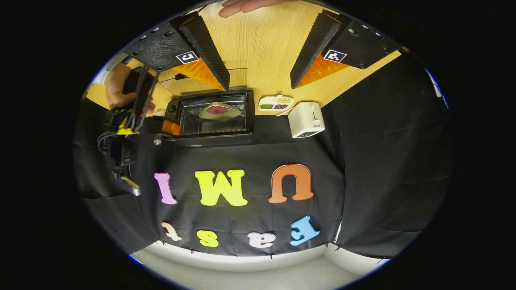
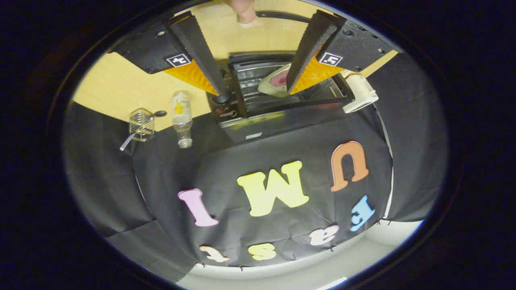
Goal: Open the electric oven with the left hand, put the food in, and close the electric oven.
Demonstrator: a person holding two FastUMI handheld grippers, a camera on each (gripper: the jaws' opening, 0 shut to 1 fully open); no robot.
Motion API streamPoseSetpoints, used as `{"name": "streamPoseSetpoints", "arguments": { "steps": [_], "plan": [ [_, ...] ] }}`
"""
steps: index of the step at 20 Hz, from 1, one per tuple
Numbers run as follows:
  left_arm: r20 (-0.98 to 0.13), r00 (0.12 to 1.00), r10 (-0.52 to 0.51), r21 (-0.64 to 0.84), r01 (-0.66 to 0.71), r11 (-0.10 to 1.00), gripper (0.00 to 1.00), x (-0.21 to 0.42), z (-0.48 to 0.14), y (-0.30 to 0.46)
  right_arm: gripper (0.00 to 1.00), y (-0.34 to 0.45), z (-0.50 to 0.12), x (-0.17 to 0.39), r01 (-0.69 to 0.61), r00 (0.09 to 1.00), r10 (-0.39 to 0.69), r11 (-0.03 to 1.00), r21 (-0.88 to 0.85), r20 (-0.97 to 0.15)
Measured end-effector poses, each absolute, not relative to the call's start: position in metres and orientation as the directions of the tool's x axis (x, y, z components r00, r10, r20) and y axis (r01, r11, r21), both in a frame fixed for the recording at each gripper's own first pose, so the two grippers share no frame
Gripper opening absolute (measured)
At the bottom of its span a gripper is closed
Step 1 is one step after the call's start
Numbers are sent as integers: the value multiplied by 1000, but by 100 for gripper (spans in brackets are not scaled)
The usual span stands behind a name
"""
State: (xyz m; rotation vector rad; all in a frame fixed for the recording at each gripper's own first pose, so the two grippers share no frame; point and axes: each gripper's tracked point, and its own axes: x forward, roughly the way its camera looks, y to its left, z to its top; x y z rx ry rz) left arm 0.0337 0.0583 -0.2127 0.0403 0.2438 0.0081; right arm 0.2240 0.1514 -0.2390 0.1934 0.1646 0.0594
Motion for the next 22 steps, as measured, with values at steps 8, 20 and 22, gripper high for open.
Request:
{"name": "streamPoseSetpoints", "arguments": {
  "steps": [8, 20, 22],
  "plan": [
    [-343, 936, -73, -27, 68, 997, 96, 45, -236, 9, 95, 69, -147, 178, -43, 998, 48, 991, 123, -43],
    [-522, 839, -154, -34, 159, 987, 96, 67, -300, -60, 96, -2, -35, 108, -42, 995, 45, 999, -27, 95],
    [-557, 813, -169, -43, 174, 984, 97, 72, -316, -72, 96, -13, -22, 102, -44, 993, 45, 999, -15, 110]
  ]
}}
